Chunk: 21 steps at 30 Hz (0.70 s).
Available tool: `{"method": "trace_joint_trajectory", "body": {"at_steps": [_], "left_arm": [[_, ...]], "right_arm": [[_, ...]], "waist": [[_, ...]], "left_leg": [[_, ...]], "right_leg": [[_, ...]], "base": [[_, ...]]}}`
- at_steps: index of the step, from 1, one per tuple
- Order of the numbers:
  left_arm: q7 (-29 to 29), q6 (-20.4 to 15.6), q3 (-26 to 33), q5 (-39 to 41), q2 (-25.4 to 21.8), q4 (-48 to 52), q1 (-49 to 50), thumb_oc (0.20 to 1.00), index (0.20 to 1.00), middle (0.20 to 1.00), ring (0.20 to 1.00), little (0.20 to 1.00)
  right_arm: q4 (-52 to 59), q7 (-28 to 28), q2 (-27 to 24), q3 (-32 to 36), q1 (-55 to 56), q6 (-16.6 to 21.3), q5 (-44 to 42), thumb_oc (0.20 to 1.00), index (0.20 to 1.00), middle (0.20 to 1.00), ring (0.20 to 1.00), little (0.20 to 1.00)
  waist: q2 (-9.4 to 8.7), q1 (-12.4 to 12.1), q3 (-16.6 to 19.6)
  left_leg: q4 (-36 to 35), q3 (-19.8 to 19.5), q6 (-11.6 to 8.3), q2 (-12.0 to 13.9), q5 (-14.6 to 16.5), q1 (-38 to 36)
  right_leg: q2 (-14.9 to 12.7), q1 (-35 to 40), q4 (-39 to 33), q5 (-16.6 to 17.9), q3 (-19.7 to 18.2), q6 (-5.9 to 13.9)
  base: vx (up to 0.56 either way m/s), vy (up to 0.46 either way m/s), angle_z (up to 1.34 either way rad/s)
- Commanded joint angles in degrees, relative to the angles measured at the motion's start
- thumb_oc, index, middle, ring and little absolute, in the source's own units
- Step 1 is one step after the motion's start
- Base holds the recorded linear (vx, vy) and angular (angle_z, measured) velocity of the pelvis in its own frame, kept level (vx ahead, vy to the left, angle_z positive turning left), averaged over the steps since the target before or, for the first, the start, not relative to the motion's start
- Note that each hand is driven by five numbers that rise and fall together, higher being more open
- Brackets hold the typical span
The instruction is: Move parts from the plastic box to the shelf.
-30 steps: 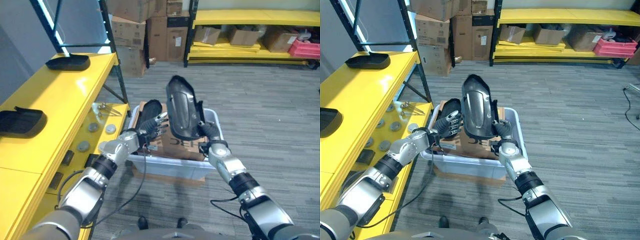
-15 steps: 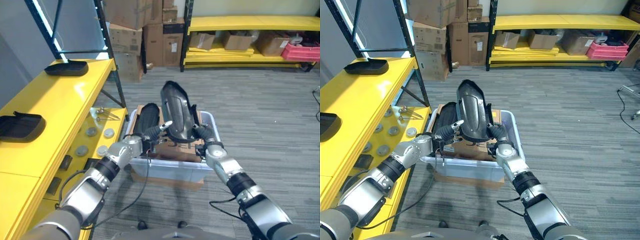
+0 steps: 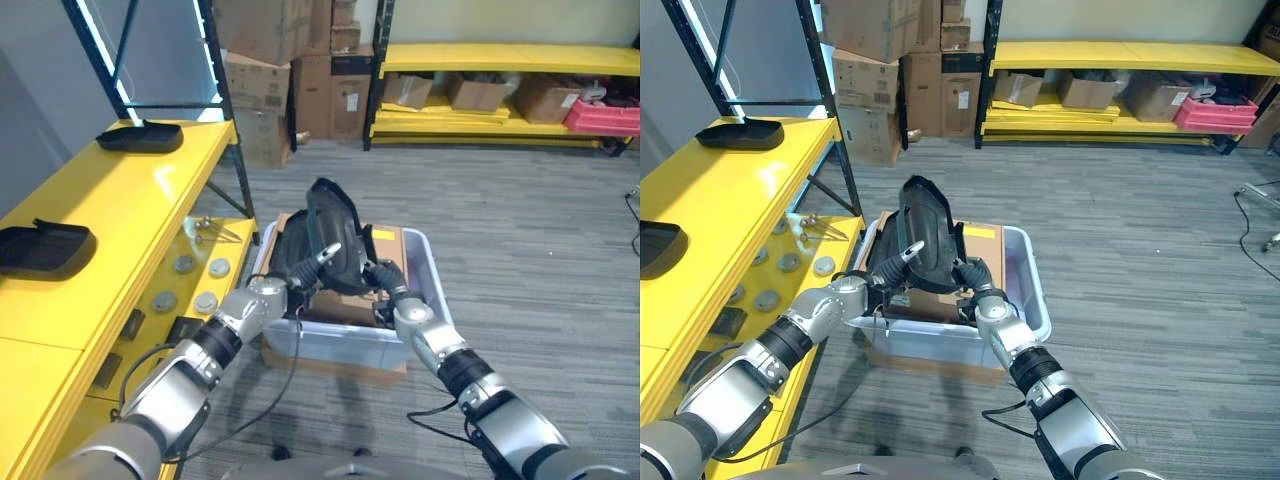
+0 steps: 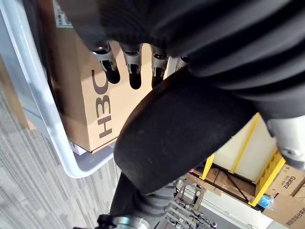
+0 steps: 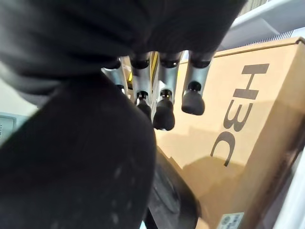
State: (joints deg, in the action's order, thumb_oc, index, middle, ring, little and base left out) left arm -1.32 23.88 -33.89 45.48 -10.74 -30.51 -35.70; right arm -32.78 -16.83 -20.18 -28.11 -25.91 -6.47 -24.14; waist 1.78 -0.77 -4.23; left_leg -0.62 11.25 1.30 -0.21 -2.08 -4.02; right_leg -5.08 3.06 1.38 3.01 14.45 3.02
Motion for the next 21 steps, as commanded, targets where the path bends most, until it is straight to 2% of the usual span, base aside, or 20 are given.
{"method": "trace_joint_trajectory", "body": {"at_steps": [1, 2, 3, 7, 14, 21], "left_arm": [[-0.6, -4.6, -2.5, -3.9, 3.4, -1.5, -2.7, 0.507, 0.507, 0.507, 0.507, 0.507], [-1.0, -4.7, -2.5, -4.1, 3.4, -1.3, -2.7, 0.278, 0.278, 0.278, 0.278, 0.278], [-1.4, -5.1, -2.5, -5.1, 3.1, -1.0, -2.7, 0.2, 0.2, 0.2, 0.2, 0.2], [-1.4, -6.4, -3.0, -7.4, 2.3, -0.3, -2.9, 0.2, 0.2, 0.2, 0.2, 0.2], [-1.2, -7.0, -2.8, -4.8, 1.8, 0.9, -2.9, 0.2, 0.2, 0.2, 0.2, 0.2], [0.2, -10.9, -2.7, -2.9, 2.7, 3.4, -2.6, 0.2, 0.2, 0.2, 0.2, 0.2]], "right_arm": [[-0.3, 1.3, 3.8, -2.0, -7.2, 3.4, 2.8, 0.2, 0.2, 0.2, 0.2, 0.2], [-0.2, 1.1, 3.9, -2.1, -7.2, 3.3, 2.8, 0.2, 0.2, 0.2, 0.2, 0.2], [-0.2, 0.8, 4.0, -2.4, -7.1, 3.2, 2.5, 0.2, 0.2, 0.2, 0.2, 0.2], [-0.5, 0.4, 3.9, -2.4, -6.8, 3.4, 2.0, 0.2, 0.2, 0.2, 0.2, 0.2], [-1.2, 0.6, 4.0, -2.5, -6.7, 3.5, 0.5, 0.2, 0.2, 0.2, 0.2, 0.2], [-1.3, 0.2, 5.1, -2.7, -6.8, 4.0, -0.4, 0.2, 0.2, 0.2, 0.2, 0.2]], "waist": [[-1.61, -1.0, 1.8], [-1.6, -1.0, 1.7], [-1.56, -1.1, 1.6], [-1.51, -1.2, 1.6], [-1.28, -1.3, 1.7], [-1.19, -1.5, 1.6]], "left_leg": [[3.2, -0.6, -3.24, 2.0, 4.4, 0.9], [3.1, -0.7, -3.2, 2.0, 4.3, 0.8], [3.1, -0.6, -3.19, 2.0, 4.3, 0.7], [2.9, -0.8, -3.26, 2.0, 4.3, 0.5], [2.6, -0.9, -3.33, 2.0, 4.2, 0.1], [2.3, -1.1, -3.33, 1.9, 4.1, -0.2]], "right_leg": [[-5.0, 0.8, -1.7, -0.8, -1.5, 7.15], [-5.0, 0.8, -1.7, -0.8, -1.5, 7.17], [-5.0, 0.9, -1.6, -0.8, -1.5, 7.16], [-5.0, 1.1, -1.7, -0.8, -1.6, 7.2], [-5.1, 1.4, -1.7, -0.8, -1.3, 7.26], [-5.2, 1.7, -1.8, -0.8, -1.0, 7.21]], "base": [[0.0, 0.0, 0.0], [0.0, 0.0, 0.0], [0.0, 0.0, 0.0], [0.0, 0.0, 0.0], [0.0, 0.0, 0.0], [0.0, 0.0, 0.0]]}}
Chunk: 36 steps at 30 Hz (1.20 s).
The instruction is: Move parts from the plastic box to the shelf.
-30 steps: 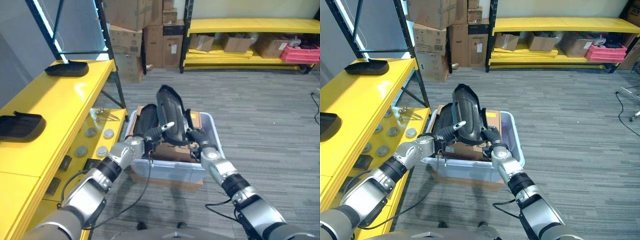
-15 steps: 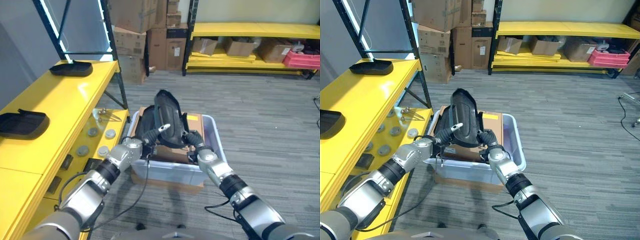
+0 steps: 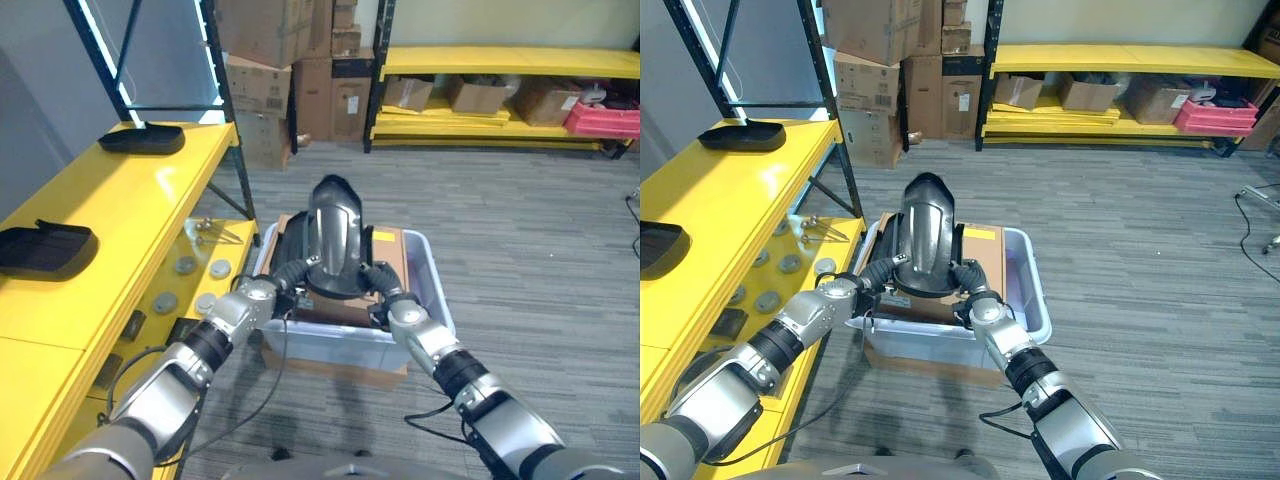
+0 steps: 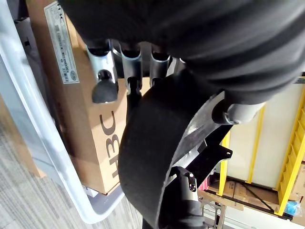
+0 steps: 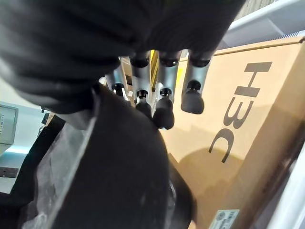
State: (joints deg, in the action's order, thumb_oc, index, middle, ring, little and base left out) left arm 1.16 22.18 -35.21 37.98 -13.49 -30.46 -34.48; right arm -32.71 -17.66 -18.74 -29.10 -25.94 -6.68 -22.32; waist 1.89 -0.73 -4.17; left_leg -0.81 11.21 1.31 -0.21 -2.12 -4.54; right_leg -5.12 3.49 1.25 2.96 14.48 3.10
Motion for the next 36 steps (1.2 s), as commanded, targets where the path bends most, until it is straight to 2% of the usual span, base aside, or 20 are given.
{"method": "trace_joint_trajectory", "body": {"at_steps": [1, 3, 4, 5, 6, 7, 10, 15, 17, 18, 20, 22, 25, 28, 31, 32, 33, 36], "left_arm": [[-2.1, -9.8, -1.4, 4.5, 5.4, 3.6, -3.7, 0.2, 0.2, 0.2, 0.2, 0.2], [-1.6, -11.0, -1.3, 3.5, 5.5, 4.3, -3.6, 0.2, 0.2, 0.2, 0.2, 0.2], [-0.5, -11.8, -1.3, 2.9, 5.3, 5.1, -3.5, 0.2, 0.2, 0.2, 0.2, 0.2], [0.0, -12.0, -1.2, 2.8, 5.2, 5.5, -3.5, 0.2, 0.2, 0.2, 0.2, 0.2], [0.3, -12.1, -1.1, 2.7, 5.1, 5.8, -3.5, 0.2, 0.2, 0.2, 0.2, 0.2], [0.8, -12.7, -0.9, 2.5, 5.0, 6.1, -3.5, 0.2, 0.2, 0.2, 0.2, 0.2], [3.0, -14.5, 1.2, 2.1, 3.4, 8.2, -3.5, 0.2, 0.2, 0.2, 0.2, 0.2], [3.6, -15.7, 5.5, 1.7, 0.0, 10.4, -2.1, 0.2, 0.2, 0.2, 0.2, 0.2], [4.0, -17.0, 9.6, 1.0, -2.9, 11.5, 0.0, 0.2, 0.2, 0.2, 0.2, 0.2], [4.0, -17.0, 9.7, 1.0, -3.0, 11.5, 0.2, 0.2, 0.2, 0.2, 0.2, 0.2], [4.1, -20.3, 15.7, 0.4, -7.1, 12.7, 5.4, 0.2, 0.2, 0.2, 0.2, 0.2], [3.5, -21.4, 17.7, 0.3, -8.1, 13.0, 7.2, 0.2, 0.2, 0.2, 0.2, 0.2], [3.3, -22.9, 21.9, -0.3, -10.4, 14.6, 10.6, 0.2, 0.2, 0.2, 0.2, 0.2], [4.4, -24.2, 26.2, -1.5, -12.8, 17.2, 13.7, 0.2, 0.2, 0.2, 0.2, 0.2], [4.4, -24.2, 29.9, -2.9, -14.6, 20.4, 16.0, 0.2, 0.2, 0.2, 0.2, 0.2], [4.2, -24.8, 31.2, -2.8, -15.6, 21.8, 16.7, 0.2, 0.2, 0.2, 0.2, 0.2], [4.3, -25.0, 31.7, -2.1, -15.9, 22.4, 17.1, 0.2, 0.2, 0.2, 0.2, 0.2], [4.8, -28.8, 33.5, -1.9, -15.9, 24.0, 19.1, 0.2, 0.2, 0.2, 0.2, 0.2]], "right_arm": [[-1.3, 1.1, 3.7, -1.7, -6.7, 4.2, -2.4, 0.2, 0.2, 0.2, 0.2, 0.2], [-1.2, 0.9, 3.8, -1.7, -6.6, 4.5, -3.1, 0.2, 0.2, 0.2, 0.2, 0.2], [-1.0, 0.5, 3.9, -1.6, -6.4, 4.8, -4.0, 0.228, 0.228, 0.228, 0.228, 0.228], [-0.9, 0.0, 3.9, -1.5, -6.3, 5.0, -4.6, 0.598, 0.598, 0.598, 0.598, 0.598], [-0.7, -0.1, 3.9, -1.3, -6.2, 4.9, -4.8, 0.598, 0.598, 0.598, 0.598, 0.598], [-0.6, -0.5, 4.0, -1.1, -6.2, 4.7, -5.7, 1.0, 1.0, 1.0, 1.0, 1.0], [-0.7, -2.9, 3.6, 1.0, -6.0, 5.3, -10.2, 1.0, 1.0, 1.0, 1.0, 1.0], [1.3, -4.2, 1.3, 5.4, -3.3, 5.8, -10.4, 1.0, 1.0, 1.0, 1.0, 1.0], [2.7, -5.2, -1.9, 9.5, 1.0, 6.0, -8.1, 1.0, 1.0, 1.0, 1.0, 1.0], [2.8, -5.3, -2.0, 9.7, 1.3, 6.0, -8.1, 1.0, 1.0, 1.0, 1.0, 1.0], [3.3, -5.5, -6.0, 17.5, 11.0, 5.9, -10.2, 1.0, 1.0, 1.0, 1.0, 1.0], [2.2, -5.6, -6.3, 20.2, 14.3, 5.8, -11.0, 1.0, 1.0, 1.0, 1.0, 1.0], [-2.0, -3.9, -6.3, 24.9, 19.9, 5.7, -8.9, 1.0, 1.0, 1.0, 1.0, 1.0], [-7.4, -1.6, -4.8, 27.2, 24.5, 1.7, -5.0, 1.0, 1.0, 1.0, 1.0, 1.0], [-15.6, 4.3, -3.7, 27.6, 27.2, -1.3, 1.8, 1.0, 1.0, 1.0, 1.0, 1.0], [-20.9, 7.6, -3.1, 27.4, 28.4, -0.5, 5.6, 1.0, 1.0, 1.0, 1.0, 1.0], [-23.0, 8.6, -2.8, 27.1, 28.9, -0.4, 6.9, 1.0, 1.0, 1.0, 1.0, 1.0], [-32.1, 11.9, -1.2, 25.7, 31.8, 2.4, 11.5, 1.0, 1.0, 1.0, 1.0, 1.0]], "waist": [[-1.31, -1.6, 1.5], [-1.34, -1.7, 1.6], [-1.37, -1.8, 1.5], [-1.37, -1.8, 1.5], [-1.36, -1.8, 1.4], [-1.35, -1.9, 1.4], [-1.25, -2.2, 1.2], [-1.16, -2.2, 1.2], [-1.16, -1.7, 1.3], [-1.15, -1.7, 1.3], [-1.24, -0.6, 1.2], [-1.23, -0.4, 1.3], [-1.17, 0.2, 1.2], [-1.13, 0.2, 1.0], [-0.87, -0.6, 0.6], [-0.72, -0.9, 0.3], [-0.64, -1.0, 0.2], [-0.39, -0.6, -0.6]], "left_leg": [[2.4, -1.1, -3.34, 1.9, 4.1, 0.3], [2.3, -1.2, -3.39, 1.9, 4.1, 0.2], [2.3, -1.3, -3.4, 1.8, 4.1, 0.3], [2.3, -1.4, -3.4, 1.8, 4.0, 0.3], [2.2, -1.4, -3.4, 1.8, 4.0, 0.2], [2.2, -1.5, -3.41, 1.8, 4.0, 0.2], [1.9, -1.7, -3.51, 1.7, 3.8, 0.1], [1.6, -1.8, -3.48, 1.7, 3.7, -0.1], [1.3, -1.4, -3.34, 1.8, 3.5, -0.1], [1.3, -1.4, -3.33, 1.8, 3.5, -0.1], [0.5, -0.9, -3.02, 1.7, 3.2, -0.1], [0.1, -0.8, -2.95, 1.6, 3.1, -0.1], [-0.7, -0.5, -2.64, 1.4, 2.8, -0.1], [-1.5, -0.8, -2.19, 0.7, 2.7, 0.2], [-1.9, -2.6, -1.49, 0.1, 2.5, 1.0], [-2.1, -4.0, -1.12, 0.0, 2.3, 1.4], [-2.2, -4.8, -0.98, -0.1, 2.3, 1.5], [-2.5, -9.8, -1.18, -0.7, 1.4, 1.8]], "right_leg": [[-5.1, 1.3, -1.7, -0.7, -1.0, 7.14], [-5.1, 1.4, -1.8, -0.6, -0.9, 7.15], [-5.2, 1.4, -1.8, -0.6, -0.9, 7.16], [-5.2, 1.4, -1.8, -0.6, -0.8, 7.15], [-5.2, 1.4, -1.8, -0.6, -0.8, 7.15], [-5.2, 1.4, -1.9, -0.5, -0.8, 7.14], [-5.2, 1.7, -2.2, -0.4, -0.6, 7.07], [-5.2, 1.8, -2.3, -0.3, -0.6, 6.99], [-5.2, 1.6, -2.3, -0.4, -0.8, 6.97], [-5.2, 1.6, -2.3, -0.4, -0.8, 6.97], [-5.0, 1.0, -2.0, -0.5, -1.3, 7.04], [-5.0, 0.8, -1.9, -0.6, -1.5, 7.08], [-5.0, 0.3, -1.6, -0.6, -1.7, 7.21], [-5.5, -0.5, -0.8, -0.7, -1.9, 7.51], [-5.7, -1.4, 1.1, -1.6, -2.8, 7.57], [-5.3, -2.0, 2.4, -2.2, -3.9, 7.39], [-4.9, -2.3, 2.9, -2.5, -4.6, 7.23], [-1.3, -2.2, 2.7, -3.5, -8.6, 5.54]], "base": [[0.0, 0.0, 0.0], [0.0, 0.0, 0.0], [0.0, 0.0, 0.0], [0.0, 0.0, 0.0], [0.0, 0.0, 0.0], [0.0, 0.0, 0.0], [0.0, 0.0, 0.0], [0.0, 0.0, 0.0], [0.0, 0.015, 0.01], [0.0, 0.0, 0.0], [-0.01, 0.016, -0.01], [-0.01, 0.021, -0.09], [-0.01, 0.016, -0.19], [0.0, 0.02, -0.07], [-0.01, 0.003, 0.02], [-0.03, -0.002, 0.15], [-0.03, -0.018, 0.23], [-0.01, -0.039, 0.65]]}}
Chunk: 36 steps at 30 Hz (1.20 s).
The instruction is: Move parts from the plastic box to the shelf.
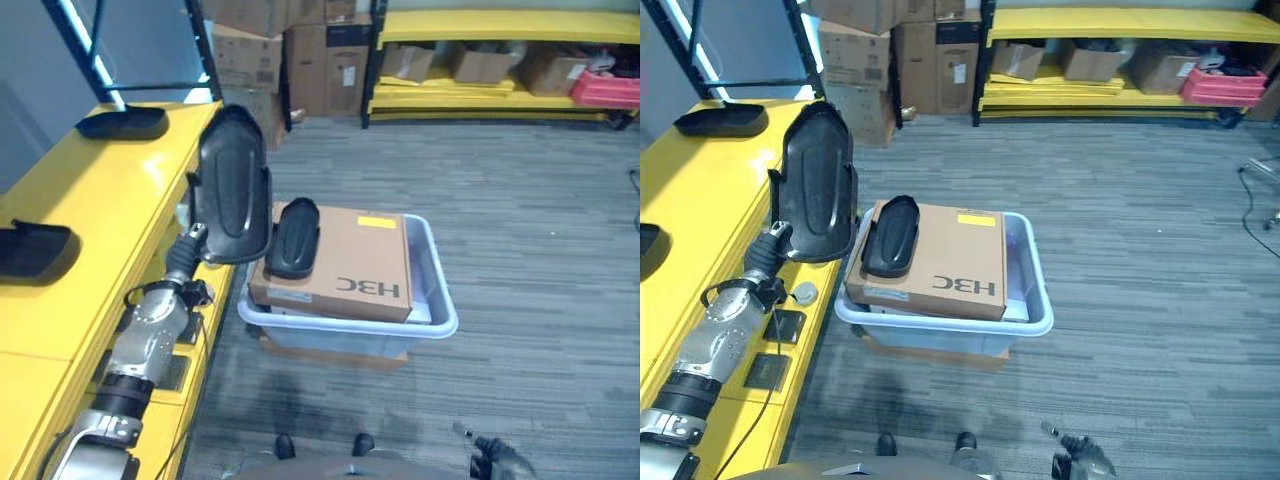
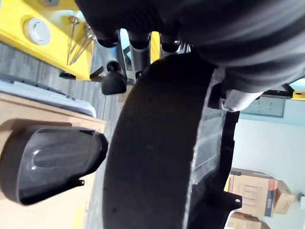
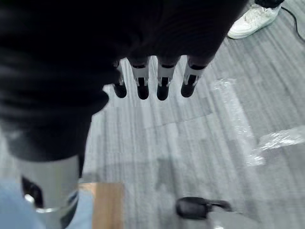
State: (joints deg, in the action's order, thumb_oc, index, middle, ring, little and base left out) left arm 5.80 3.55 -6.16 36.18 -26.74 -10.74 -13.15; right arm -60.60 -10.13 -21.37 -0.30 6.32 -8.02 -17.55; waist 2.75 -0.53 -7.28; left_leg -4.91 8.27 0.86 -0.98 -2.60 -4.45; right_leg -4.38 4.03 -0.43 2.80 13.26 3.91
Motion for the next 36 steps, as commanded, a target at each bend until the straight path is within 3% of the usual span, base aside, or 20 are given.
{"method": "trace_joint_trajectory", "body": {"at_steps": [1, 6, 10, 12, 17, 20, 24, 27, 28, 30, 31, 32, 35, 36], "left_arm": [[1.4, -10.5, 5.7, -0.3, -2.4, 6.0, -1.4, 0.2, 0.2, 0.2, 0.2, 0.2], [6.4, -12.7, 11.1, -1.9, -3.0, 11.2, 3.8, 0.2, 0.2, 0.2, 0.2, 0.2], [7.7, -14.1, 15.8, -3.1, -3.6, 14.7, 7.8, 0.2, 0.2, 0.2, 0.2, 0.2], [7.3, -15.1, 17.9, -3.5, -3.3, 15.3, 9.3, 0.2, 0.2, 0.2, 0.2, 0.2], [6.2, -17.9, 15.5, -5.2, -2.5, 13.2, 7.8, 0.2, 0.2, 0.2, 0.2, 0.2], [8.4, -17.5, 15.6, -6.8, -3.1, 14.0, 8.3, 0.2, 0.2, 0.2, 0.2, 0.2], [6.9, -17.0, 17.7, -6.9, -3.5, 15.4, 10.7, 0.2, 0.2, 0.2, 0.2, 0.2], [4.1, -16.4, 19.4, -6.3, -4.3, 16.5, 12.0, 0.2, 0.2, 0.2, 0.2, 0.2], [3.7, -16.4, 19.5, -6.1, -4.6, 16.4, 11.7, 0.2, 0.2, 0.2, 0.2, 0.2], [3.7, -16.5, 18.4, -6.5, -5.6, 15.5, 10.3, 0.2, 0.2, 0.2, 0.2, 0.2], [3.6, -17.2, 17.7, -6.5, -6.0, 14.6, 9.8, 0.2, 0.2, 0.2, 0.2, 0.2], [4.1, -17.4, 16.8, -6.6, -6.4, 14.2, 9.2, 0.2, 0.2, 0.2, 0.2, 0.2], [5.4, -17.5, 15.4, -6.4, -7.2, 13.9, 7.7, 0.2, 0.2, 0.2, 0.2, 0.2], [6.6, -16.4, 14.1, -6.5, -7.5, 14.4, 5.6, 0.2, 0.2, 0.2, 0.2, 0.2]], "right_arm": [[-7.2, 5.8, 2.3, -4.3, 0.1, 4.6, 8.9, 1.0, 1.0, 1.0, 1.0, 1.0], [-10.2, 6.6, 3.3, -10.2, 0.2, 6.5, 14.4, 1.0, 1.0, 1.0, 1.0, 1.0], [-9.0, 5.4, 2.7, -11.8, 0.0, 6.2, 14.2, 1.0, 1.0, 1.0, 1.0, 1.0], [-7.7, 4.5, 2.4, -10.1, 1.1, 6.5, 14.6, 1.0, 1.0, 1.0, 1.0, 1.0], [-6.4, 2.5, 2.8, -10.4, 1.7, 6.5, 12.5, 1.0, 1.0, 1.0, 1.0, 1.0], [-6.4, 2.5, 2.6, -12.4, 0.3, 6.1, 15.7, 1.0, 1.0, 1.0, 1.0, 1.0], [-5.4, 3.1, 2.9, -13.6, -1.1, 6.6, 14.6, 1.0, 1.0, 1.0, 1.0, 1.0], [-2.1, 2.1, 3.9, -14.0, -1.8, 5.3, 11.7, 1.0, 1.0, 1.0, 1.0, 1.0], [-1.1, 1.6, 4.2, -13.9, -1.7, 4.8, 10.9, 1.0, 1.0, 1.0, 1.0, 1.0], [0.9, 0.5, 4.7, -13.1, -1.3, 4.1, 9.7, 1.0, 1.0, 1.0, 1.0, 1.0], [1.7, 0.1, 4.8, -12.5, -1.1, 3.7, 8.8, 1.0, 1.0, 1.0, 1.0, 1.0], [1.9, 0.3, 4.7, -12.1, -1.2, 3.8, 8.3, 1.0, 1.0, 1.0, 1.0, 1.0], [1.5, 0.6, 4.5, -11.7, -1.1, 5.1, 8.3, 1.0, 1.0, 1.0, 1.0, 1.0], [0.3, 1.2, 4.1, -10.9, -1.2, 7.2, 7.5, 1.0, 1.0, 1.0, 1.0, 1.0]], "waist": [[-1.31, -1.3, 2.3], [-1.42, -5.4, 1.6], [-1.38, -7.9, 0.9], [-1.09, -7.6, 0.2], [-0.61, -5.4, 0.0], [-0.3, -6.6, 0.1], [-0.61, -9.4, 0.8], [-0.91, -10.9, 1.4], [-0.97, -11.0, 1.5], [-0.43, -9.7, 0.9], [-0.13, -8.5, 0.3], [0.08, -6.9, -0.5], [0.62, -5.0, -1.3], [-0.26, -3.7, -1.9]], "left_leg": [[1.6, -8.2, -1.09, -0.1, 1.6, 2.1], [2.3, -11.9, -2.75, 0.4, 0.4, 4.1], [3.2, -11.4, -4.23, 1.4, -0.5, 6.2], [3.8, -3.6, -5.76, 4.3, -1.7, 8.1], [5.5, 11.7, -7.53, 9.7, -3.6, 10.7], [6.3, 12.7, -7.09, 9.5, -3.7, 12.0], [8.7, 10.7, -5.3, 7.1, -0.9, 12.3], [11.3, 9.4, -2.7, 4.6, 2.0, 12.9], [11.8, 8.9, -1.69, 3.6, 2.7, 13.0], [12.4, 7.8, 1.43, 1.2, 4.9, 11.8], [12.7, 7.2, 2.79, 0.1, 6.0, 10.9], [12.3, 5.9, 3.35, -0.8, 6.5, 9.7], [11.5, 4.1, 3.06, -0.7, 5.3, 8.9], [10.9, 1.4, 1.7, -1.0, 5.6, 7.8]], "right_leg": [[-1.3, -2.3, 4.0, -3.5, -7.2, 4.33], [-0.3, -1.6, 2.5, -3.8, -4.4, 3.37], [-0.7, -0.5, 1.2, -3.8, -0.5, 3.17], [-1.7, 0.9, 0.4, -3.7, 5.2, 3.44], [-3.7, 1.7, 1.9, -4.8, 14.3, 3.63], [-4.1, 1.9, 3.5, -6.2, 15.9, 2.91], [-5.2, 2.9, 5.4, -7.8, 16.3, 2.68], [-7.0, 3.5, 11.0, -10.9, 15.8, 3.26], [-8.0, 2.9, 14.9, -11.3, 15.3, 3.92], [-12.2, -3.6, 31.7, -7.8, 11.5, 5.87], [-13.1, -7.8, 39.9, -6.5, 8.0, 6.52], [-11.8, -12.2, 44.0, -4.8, 3.8, 6.71], [-9.2, -15.7, 40.1, -2.4, 0.9, 5.05], [-8.9, -14.4, 26.6, -1.2, -1.5, 4.97]], "base": [[-0.02, -0.064, 1.65], [-0.03, -0.06, 0.83], [-0.04, -0.004, 0.65], [-0.08, 0.077, 0.78], [-0.01, 0.08, 1.73], [0.11, 0.143, 1.63], [0.17, 0.106, 0.21], [0.18, 0.117, 0.2], [0.18, 0.192, 0.3], [0.22, 0.265, 0.47], [0.2, 0.188, 0.73], [0.16, 0.053, 0.87], [0.05, -0.183, 0.66], [0.18, -0.441, 0.8]]}}
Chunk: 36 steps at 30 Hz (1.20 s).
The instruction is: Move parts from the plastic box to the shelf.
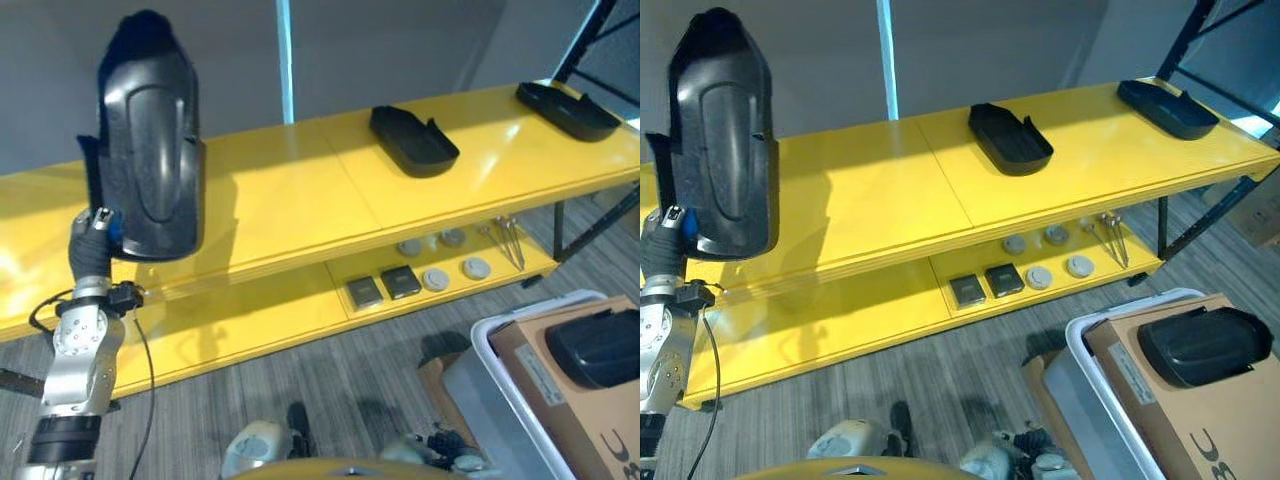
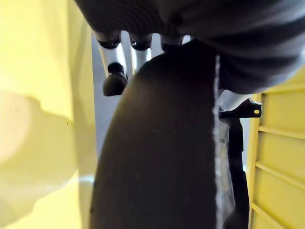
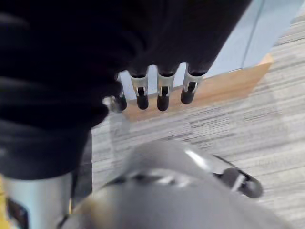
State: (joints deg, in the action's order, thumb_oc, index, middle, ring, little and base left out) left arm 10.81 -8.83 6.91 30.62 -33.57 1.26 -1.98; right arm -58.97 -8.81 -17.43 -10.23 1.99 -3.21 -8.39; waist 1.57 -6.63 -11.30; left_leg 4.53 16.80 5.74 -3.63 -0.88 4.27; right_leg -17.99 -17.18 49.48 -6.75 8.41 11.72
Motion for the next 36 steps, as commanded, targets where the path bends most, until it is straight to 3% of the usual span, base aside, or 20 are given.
{"method": "trace_joint_trajectory", "body": {"at_steps": [1, 2, 3, 4, 5, 6, 7, 8, 13, 19, 24, 26, 31, 36], "left_arm": [[2.5, -3.2, 0.3, -1.0, -0.9, 3.1, -6.9, 0.2, 0.2, 0.2, 0.2, 0.2], [2.9, -2.7, -0.2, -0.8, -1.0, 3.7, -7.4, 0.2, 0.2, 0.2, 0.2, 0.2], [2.9, -3.2, -0.6, 0.3, -1.2, 4.1, -6.8, 0.2, 0.2, 0.2, 0.2, 0.2], [2.5, -3.6, -0.1, 0.9, -0.9, 4.7, -5.5, 0.2, 0.2, 0.2, 0.2, 0.2], [2.3, -3.5, 0.5, 1.0, -0.4, 5.1, -4.5, 0.2, 0.2, 0.2, 0.2, 0.2], [1.2, -1.9, 1.1, 1.0, 1.2, 6.6, -2.9, 0.2, 0.2, 0.2, 0.2, 0.2], [1.1, -1.4, 1.1, 1.1, 1.5, 6.9, -2.9, 0.2, 0.2, 0.2, 0.2, 0.2], [1.4, 1.0, -0.2, 0.2, 3.7, 8.2, -3.7, 0.2, 0.2, 0.2, 0.2, 0.2], [1.2, 3.1, -3.0, -1.0, 5.1, 6.9, -7.6, 0.2, 0.2, 0.2, 0.2, 0.2], [1.5, 4.0, -3.1, -2.5, 3.8, 5.7, -7.3, 0.2, 0.2, 0.2, 0.2, 0.2], [2.0, 5.1, -1.7, -4.9, 2.4, 4.3, -6.9, 0.2, 0.2, 0.2, 0.2, 0.2], [3.5, 7.8, -1.4, -6.1, 0.3, 2.6, -8.2, 0.2, 0.2, 0.2, 0.2, 0.2], [6.3, 14.8, -4.3, -3.5, -5.7, -9.3, -17.6, 0.2, 0.2, 0.2, 0.2, 0.2], [10.0, 17.7, -9.5, -0.4, -8.3, -26.4, -29.3, 0.2, 0.2, 0.2, 0.2, 0.2]], "right_arm": [[-2.4, 0.1, 0.1, -0.1, 2.9, 3.5, -2.1, 1.0, 1.0, 1.0, 1.0, 1.0], [-3.0, 0.3, 0.2, 0.8, 2.7, 4.1, -2.1, 1.0, 1.0, 1.0, 1.0, 1.0], [-3.0, 0.2, 0.7, 2.0, 2.8, 3.8, -1.6, 1.0, 1.0, 1.0, 1.0, 1.0], [-2.4, 0.2, 1.0, 2.5, 3.0, 3.0, -0.9, 1.0, 1.0, 1.0, 1.0, 1.0], [-1.8, 0.5, 0.8, 2.7, 3.3, 2.3, -0.4, 1.0, 1.0, 1.0, 1.0, 1.0], [-1.3, 2.0, -0.6, 3.3, 3.9, 1.5, -0.3, 1.0, 1.0, 1.0, 1.0, 1.0], [-1.5, 2.2, -0.9, 3.3, 3.9, 1.7, -0.5, 1.0, 1.0, 1.0, 1.0, 1.0], [-1.4, 1.8, -1.9, 3.8, 3.5, 1.4, -2.5, 1.0, 1.0, 1.0, 1.0, 1.0], [0.4, -0.2, -2.8, 5.2, 3.9, 1.2, -7.0, 1.0, 1.0, 1.0, 1.0, 1.0], [1.5, 0.0, -2.4, 6.6, 4.2, -0.7, -7.4, 1.0, 1.0, 1.0, 1.0, 1.0], [0.9, 1.2, -1.3, 5.1, 4.5, 0.0, -4.1, 1.0, 1.0, 1.0, 1.0, 1.0], [1.4, 1.7, -1.2, 3.7, 4.5, -0.4, -3.2, 1.0, 1.0, 1.0, 1.0, 1.0], [1.5, 3.2, -2.5, 0.9, 5.0, -1.9, -0.9, 1.0, 1.0, 1.0, 1.0, 1.0], [-1.1, 3.9, -3.7, -0.5, 5.0, -1.4, 0.1, 1.0, 1.0, 1.0, 1.0, 1.0]], "waist": [[-0.03, 3.0, 1.8], [-0.92, 3.6, 1.7], [-1.61, 4.4, 1.2], [-1.88, 4.6, 0.9], [-2.08, 4.6, 0.9], [-2.65, 4.3, 1.7], [-2.8, 4.2, 1.8], [-3.6, 3.8, 2.4], [-3.01, 5.3, 2.6], [-1.83, 6.0, 3.3], [-1.34, 6.1, 4.1], [-1.12, 6.6, 4.4], [-0.47, 9.2, 5.2], [0.04, 11.9, 5.1]], "left_leg": [[1.4, -8.5, -3.9, 1.6, 4.5, -1.5], [1.3, -9.4, -4.31, 1.5, 5.1, -1.7], [2.0, -10.7, -4.1, 2.0, 6.5, -2.4], [2.4, -10.6, -4.36, 3.7, 6.8, -3.1], [2.4, -10.3, -5.0, 5.1, 6.8, -3.7], [2.2, -10.1, -7.56, 8.4, 5.1, -4.0], [2.3, -10.0, -7.94, 8.9, 4.8, -3.9], [4.1, -7.8, -9.7, 11.7, 3.4, -2.0], [4.1, -0.8, -11.51, 16.1, 0.4, -0.9], [-1.1, -1.0, -11.65, 15.3, -1.0, -4.0], [-2.4, -0.8, -11.54, 14.5, -1.0, -5.1], [-2.8, -0.5, -11.4, 14.2, -1.0, -5.5], [-2.7, 1.5, -10.97, 14.1, -0.7, -6.6], [-1.5, 2.8, -10.52, 14.1, 0.0, -6.6]], "right_leg": [[4.4, 8.0, -33.5, 10.4, 1.9, -2.14], [4.0, 7.7, -40.3, 13.3, 0.0, -1.22], [3.8, 6.3, -41.0, 17.3, -2.9, 0.05], [3.3, 5.5, -39.4, 17.2, -3.5, 0.53], [3.2, 6.1, -39.7, 16.0, -3.0, 0.7], [4.5, 10.7, -42.6, 12.8, -0.2, 0.35], [4.7, 11.3, -42.9, 12.4, 0.0, 0.16], [5.9, 14.6, -45.3, 11.1, 2.9, -1.09], [6.9, 16.7, -46.4, 9.6, 8.3, -2.55], [7.4, 17.6, -47.1, 9.1, 8.2, -2.57], [7.0, 18.2, -48.0, 9.6, 7.8, -2.12], [6.7, 18.3, -48.1, 9.7, 7.4, -1.75], [6.2, 18.2, -47.6, 9.6, 6.3, -1.09], [6.1, 17.3, -45.9, 8.8, 4.6, -0.96]], "base": [[0.23, -0.577, 0.95], [0.23, -0.49, 1.26], [0.22, -0.401, 1.3], [0.21, -0.341, 1.14], [0.25, -0.41, 0.74], [0.22, -0.355, 0.38], [0.23, -0.48, 0.45], [0.1, -0.34, 0.51], [0.01, -0.15, 0.58], [0.04, 0.029, 0.06], [0.04, 0.048, -0.02], [0.04, 0.074, 0.01], [0.06, 0.064, -0.1], [0.06, 0.023, -0.08]]}}
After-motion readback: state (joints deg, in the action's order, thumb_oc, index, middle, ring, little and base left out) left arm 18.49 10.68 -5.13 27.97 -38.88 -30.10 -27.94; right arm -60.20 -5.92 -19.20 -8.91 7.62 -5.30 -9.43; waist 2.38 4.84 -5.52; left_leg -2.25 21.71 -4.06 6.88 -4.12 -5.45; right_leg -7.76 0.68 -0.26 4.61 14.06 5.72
